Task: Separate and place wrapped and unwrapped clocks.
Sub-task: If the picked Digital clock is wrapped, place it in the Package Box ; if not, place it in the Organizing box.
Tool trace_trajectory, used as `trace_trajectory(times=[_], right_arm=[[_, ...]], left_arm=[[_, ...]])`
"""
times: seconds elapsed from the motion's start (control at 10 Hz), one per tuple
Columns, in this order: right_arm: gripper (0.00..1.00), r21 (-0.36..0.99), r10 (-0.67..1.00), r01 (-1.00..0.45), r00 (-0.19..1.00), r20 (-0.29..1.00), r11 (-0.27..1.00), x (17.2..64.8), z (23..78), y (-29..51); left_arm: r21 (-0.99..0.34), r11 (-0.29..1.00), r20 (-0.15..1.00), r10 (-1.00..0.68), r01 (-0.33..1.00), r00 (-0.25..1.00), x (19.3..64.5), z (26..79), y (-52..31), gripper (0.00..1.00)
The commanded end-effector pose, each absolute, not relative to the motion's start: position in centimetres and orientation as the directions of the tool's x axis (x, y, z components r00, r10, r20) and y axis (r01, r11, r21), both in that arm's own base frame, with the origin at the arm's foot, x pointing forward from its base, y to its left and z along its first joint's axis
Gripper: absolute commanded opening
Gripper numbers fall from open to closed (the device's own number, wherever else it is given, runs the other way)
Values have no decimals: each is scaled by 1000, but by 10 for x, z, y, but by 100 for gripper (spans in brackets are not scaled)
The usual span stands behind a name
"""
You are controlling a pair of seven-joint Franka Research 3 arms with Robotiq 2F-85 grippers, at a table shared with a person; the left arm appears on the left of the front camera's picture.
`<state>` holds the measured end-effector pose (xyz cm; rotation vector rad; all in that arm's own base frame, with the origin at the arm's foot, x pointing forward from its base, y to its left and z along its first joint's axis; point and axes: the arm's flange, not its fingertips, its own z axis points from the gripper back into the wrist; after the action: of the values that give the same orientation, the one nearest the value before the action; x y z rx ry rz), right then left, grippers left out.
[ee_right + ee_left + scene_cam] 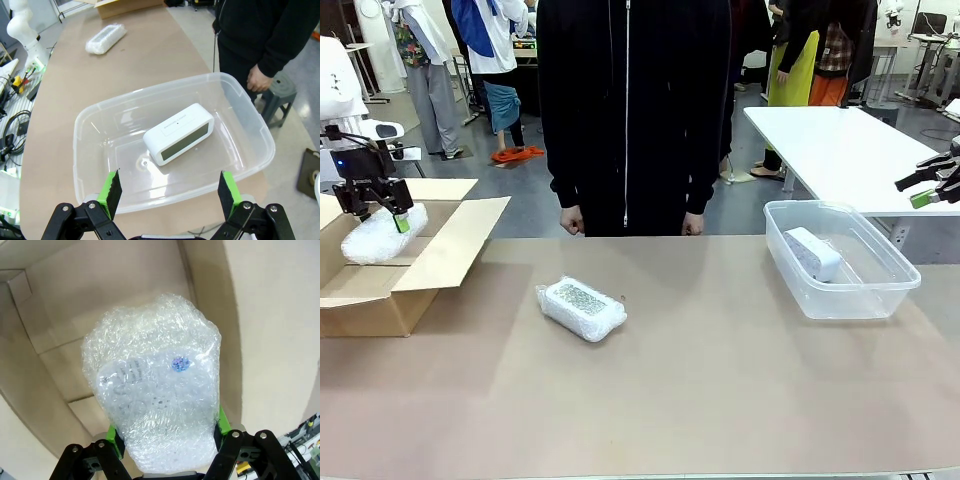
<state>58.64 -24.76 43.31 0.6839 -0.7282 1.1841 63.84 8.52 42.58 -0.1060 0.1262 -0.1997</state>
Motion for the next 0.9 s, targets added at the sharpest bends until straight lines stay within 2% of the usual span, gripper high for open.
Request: trace_trajectory(times=[0.0,0.3,0.5,0.6,0.8], right_arm=[[100,88,560,-967,212,801,240,586,433,-246],[100,88,560,-967,212,801,240,586,433,-246],[100,88,560,-967,212,801,240,586,433,-246],[100,88,560,-967,212,801,240,586,433,-246],[100,88,560,-967,212,801,240,586,433,-246]], left_arm=[[-109,983,-81,-157,147,984,653,418,91,81],[-104,992,-35,-73,69,997,659,407,98,81],[-106,992,-60,-76,69,995,660,405,99,81],[-109,992,-72,-74,66,995,660,406,98,100],[-113,991,-81,-78,69,994,660,406,99,100]])
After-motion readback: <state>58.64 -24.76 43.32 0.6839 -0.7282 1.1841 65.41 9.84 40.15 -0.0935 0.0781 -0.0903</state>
